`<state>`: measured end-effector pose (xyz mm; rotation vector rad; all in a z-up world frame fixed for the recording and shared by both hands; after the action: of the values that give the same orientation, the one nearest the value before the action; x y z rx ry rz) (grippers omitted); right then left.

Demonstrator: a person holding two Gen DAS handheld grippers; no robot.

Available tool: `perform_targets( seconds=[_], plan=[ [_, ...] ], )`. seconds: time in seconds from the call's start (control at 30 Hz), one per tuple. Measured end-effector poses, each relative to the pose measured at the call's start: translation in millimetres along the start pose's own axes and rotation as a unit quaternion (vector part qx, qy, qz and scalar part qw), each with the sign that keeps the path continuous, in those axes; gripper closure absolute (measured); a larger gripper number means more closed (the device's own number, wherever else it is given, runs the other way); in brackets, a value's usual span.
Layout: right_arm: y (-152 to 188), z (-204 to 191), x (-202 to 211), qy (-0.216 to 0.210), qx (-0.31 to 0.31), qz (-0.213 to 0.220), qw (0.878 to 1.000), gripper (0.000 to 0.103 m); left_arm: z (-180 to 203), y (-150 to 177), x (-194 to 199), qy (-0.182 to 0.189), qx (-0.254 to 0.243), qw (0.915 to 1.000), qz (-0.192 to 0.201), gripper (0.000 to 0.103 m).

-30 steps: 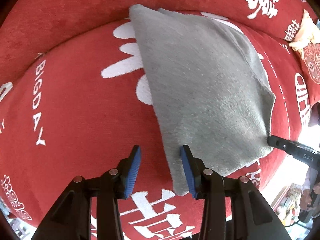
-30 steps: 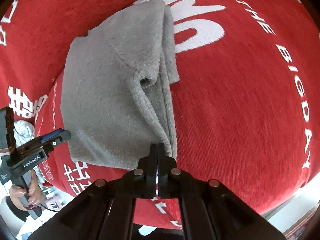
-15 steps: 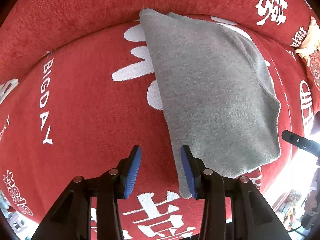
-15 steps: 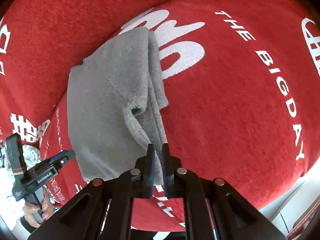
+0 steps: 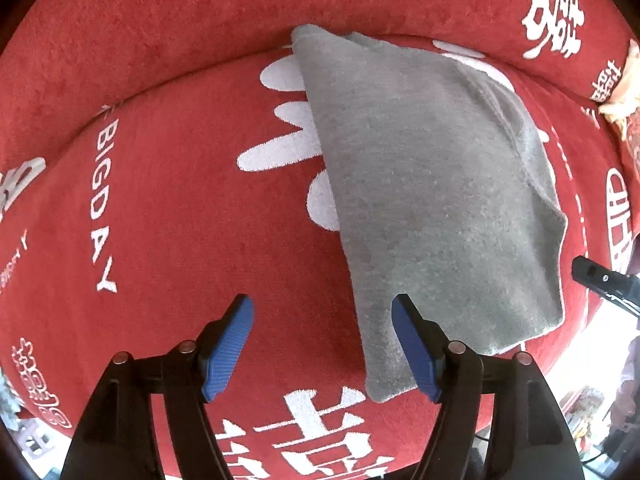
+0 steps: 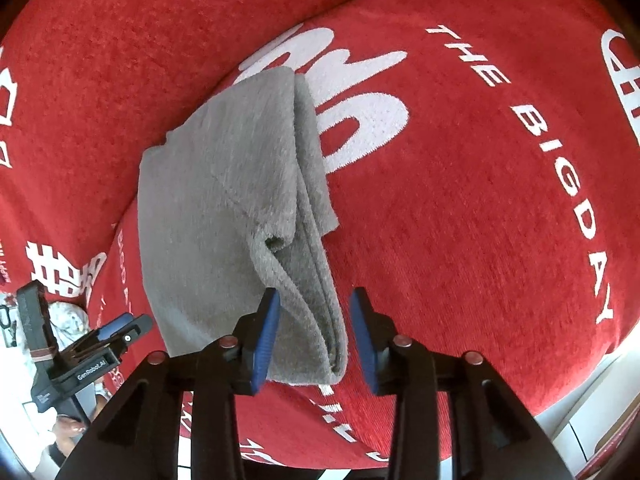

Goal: Fold small clothes
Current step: 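Press the folded edge with the right gripper, then open it, then grasp the folded sweater's edge with the right gripper and lift it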

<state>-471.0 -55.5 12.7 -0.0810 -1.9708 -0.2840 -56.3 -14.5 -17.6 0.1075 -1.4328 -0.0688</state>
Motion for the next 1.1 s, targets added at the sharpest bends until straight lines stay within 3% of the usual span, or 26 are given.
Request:
perform_targets(
  seconds=[0.07, 0.1, 0.13, 0.53, 0.7, 0.9, 1.1],
  plan=[
    [-2, 2, 0, -0.004, -0.001, 0.0, 1.0, 0.052, -3, -2, 2, 0.008, 0.005, 0.9999, 0.008, 0.02],
    [-3, 2, 0, -0.005, 0.0, -0.001, 1.0, 0.051, -4, -2, 4, 0.012, 0.009, 0.9998, 0.012, 0.003],
    [-5, 3, 0, -0.005, 0.001, 0.0, 1.0, 0.051, -6, -2, 6, 0.016, 0.014, 0.9996, 0.02, 0.0],
    [-43, 15, -1, -0.065, -0.02, 0.002, 0.998, 0.045, -16, -40, 5, 0.003, 0.038, 0.9986, 0.038, 0.0],
    [-70, 21, -14, -0.106, -0.026, -0.01, 0.994, 0.045, -20, -61, -15, 0.076, 0.058, 0.9954, 0.009, 0.0],
    [-94, 33, -38, -0.172, -0.03, -0.043, 0.984, 0.039, -18, -79, -32, 0.161, 0.077, 0.984, 0.002, 0.0],
    [-107, 29, -57, -0.254, -0.023, -0.086, 0.963, 0.039, -1, -87, -46, 0.204, 0.063, 0.9768, -0.012, 0.0]
  ],
)
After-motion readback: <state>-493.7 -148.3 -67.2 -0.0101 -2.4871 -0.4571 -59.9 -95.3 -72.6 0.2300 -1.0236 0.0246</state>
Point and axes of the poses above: each gripper's, at about its wrist camera, not at the fingertips, and x roughly against the way its jaws point, z to its right, y to its underside, the point moved 3 cm from there along -x, roughly the way its jaws point, and after that the axes turned 7 degrees about -z, right-handed, at the moved point
